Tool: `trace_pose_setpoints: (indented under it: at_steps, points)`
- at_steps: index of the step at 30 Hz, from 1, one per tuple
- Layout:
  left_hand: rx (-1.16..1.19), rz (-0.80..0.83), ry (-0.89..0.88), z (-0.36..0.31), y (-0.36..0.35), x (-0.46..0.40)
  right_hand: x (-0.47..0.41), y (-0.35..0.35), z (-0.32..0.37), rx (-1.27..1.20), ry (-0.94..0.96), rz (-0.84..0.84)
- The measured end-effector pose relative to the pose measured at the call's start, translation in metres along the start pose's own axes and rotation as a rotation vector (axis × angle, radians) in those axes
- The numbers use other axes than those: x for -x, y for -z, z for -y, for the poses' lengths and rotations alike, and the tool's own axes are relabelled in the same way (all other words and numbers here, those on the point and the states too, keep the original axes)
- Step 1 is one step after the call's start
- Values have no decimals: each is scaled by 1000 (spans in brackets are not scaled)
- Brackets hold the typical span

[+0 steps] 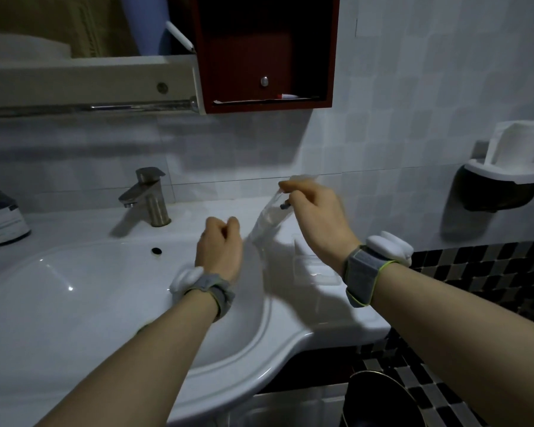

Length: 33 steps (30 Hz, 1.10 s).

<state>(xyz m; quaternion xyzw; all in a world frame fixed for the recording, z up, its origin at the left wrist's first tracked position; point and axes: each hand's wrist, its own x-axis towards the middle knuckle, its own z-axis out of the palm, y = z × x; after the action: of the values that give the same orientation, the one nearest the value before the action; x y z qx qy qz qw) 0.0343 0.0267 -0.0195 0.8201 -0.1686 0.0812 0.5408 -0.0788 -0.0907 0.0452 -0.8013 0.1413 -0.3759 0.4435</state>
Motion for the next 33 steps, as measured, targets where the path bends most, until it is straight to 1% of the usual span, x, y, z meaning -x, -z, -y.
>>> trace_pose_setpoints:
  at_steps: [2, 5, 7, 13, 15, 17, 21, 23, 25, 26, 27, 29, 31, 33]
  points:
    - [165, 90, 199, 9, 3, -9, 6, -8, 2, 16, 16, 24]
    - [330, 281, 366, 17, 5, -10, 15, -19, 5, 45, 42, 53]
    - [416, 369, 457, 20, 4, -7, 20, -25, 7, 51, 60, 68]
    - [485, 442, 614, 48, 4, -9, 28, -51, 13, 4, 110, 151]
    - [560, 448, 672, 55, 5, -13, 27, -59, 12, 0, 110, 187]
    - [630, 401, 675, 61, 6, -18, 24, -68, 11, 12, 127, 177]
    - [627, 211, 616, 73, 11, -29, 15, -84, 4, 114, 177, 31]
    - [614, 134, 591, 79, 13, -37, 12, -92, -1, 135, 155, 26]
    - [582, 121, 570, 84, 14, -43, 9, -97, -3, 90, 86, 59]
    - [560, 118, 553, 87, 14, -46, 6, -99, -3, 112, 53, 93]
    - [545, 111, 534, 89, 14, -49, 2, -99, -3, 185, 24, 153]
    - [532, 94, 477, 97, 14, -55, -6, -96, -3, 335, -48, 338]
    - [504, 88, 432, 103, 14, -60, -14, -95, -4, 373, -117, 492]
    - [491, 100, 429, 101, 15, -62, -20, -98, -8, 386, -166, 562]
